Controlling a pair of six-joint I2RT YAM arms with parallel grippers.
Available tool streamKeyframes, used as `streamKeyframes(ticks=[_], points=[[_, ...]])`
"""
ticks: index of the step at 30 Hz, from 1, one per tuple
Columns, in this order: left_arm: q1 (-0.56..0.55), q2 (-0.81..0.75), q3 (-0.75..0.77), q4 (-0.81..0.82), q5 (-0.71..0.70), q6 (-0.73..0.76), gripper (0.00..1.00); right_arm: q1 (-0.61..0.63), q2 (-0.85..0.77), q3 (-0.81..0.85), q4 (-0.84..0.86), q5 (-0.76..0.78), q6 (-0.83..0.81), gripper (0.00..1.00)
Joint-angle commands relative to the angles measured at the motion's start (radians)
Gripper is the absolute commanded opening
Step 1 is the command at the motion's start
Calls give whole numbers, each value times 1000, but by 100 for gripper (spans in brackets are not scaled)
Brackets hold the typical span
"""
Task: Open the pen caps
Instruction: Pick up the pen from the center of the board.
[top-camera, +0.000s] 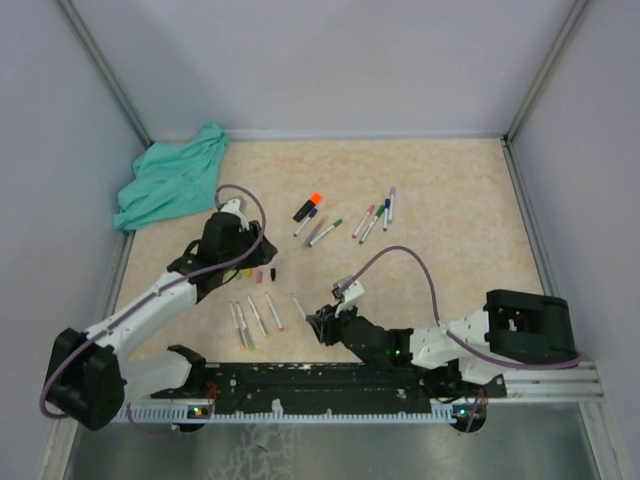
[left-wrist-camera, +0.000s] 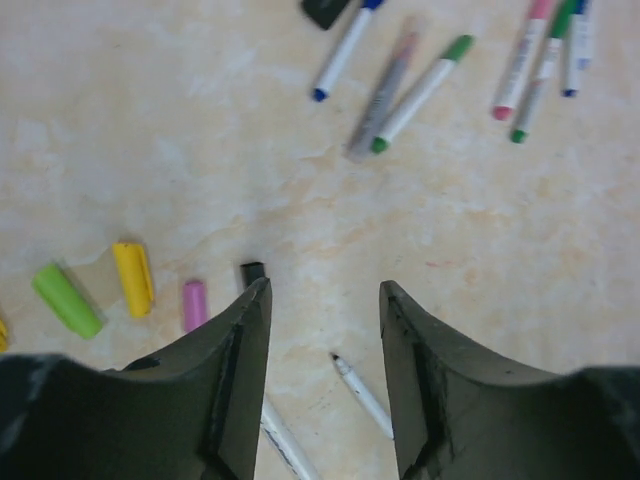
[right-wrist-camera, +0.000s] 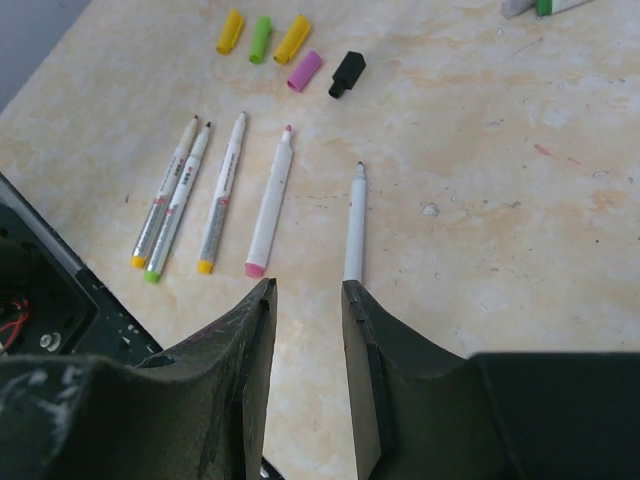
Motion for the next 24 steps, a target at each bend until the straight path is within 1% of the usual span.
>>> streamKeyframes(ticks=[1, 4, 6, 8, 11, 13, 16, 18, 21, 22, 24], points=[[-6, -145, -101, 228, 234, 166, 60, 23, -46, -21, 125, 75, -9, 33], [-6, -184, -221, 486, 343, 177, 74, 34, -82, -67, 172, 125, 3, 33], [-4, -145, -219, 577, 396, 179, 76, 40, -111, -111, 223, 155, 28, 33], [-4, -69, -156, 570, 401, 194, 75, 44, -130, -152, 270, 176, 41, 33], [-4, 70, -22, 449, 337, 234, 72, 48, -137, -168, 278, 198, 48, 33], [-4, 165, 92, 334, 270, 265, 70, 50, -136, -159, 260, 203, 48, 33], [-5, 314, 277, 157, 228, 328, 64, 54, -137, -162, 258, 212, 53, 33], [-5, 413, 411, 36, 236, 375, 61, 57, -142, -170, 270, 218, 51, 33], [-5, 584, 648, -193, 289, 441, 58, 58, -148, -177, 275, 224, 53, 33], [-5, 630, 757, -263, 296, 474, 57, 59, -148, -179, 277, 226, 53, 33], [-4, 718, 902, -403, 284, 536, 56, 59, -147, -177, 278, 230, 49, 33]])
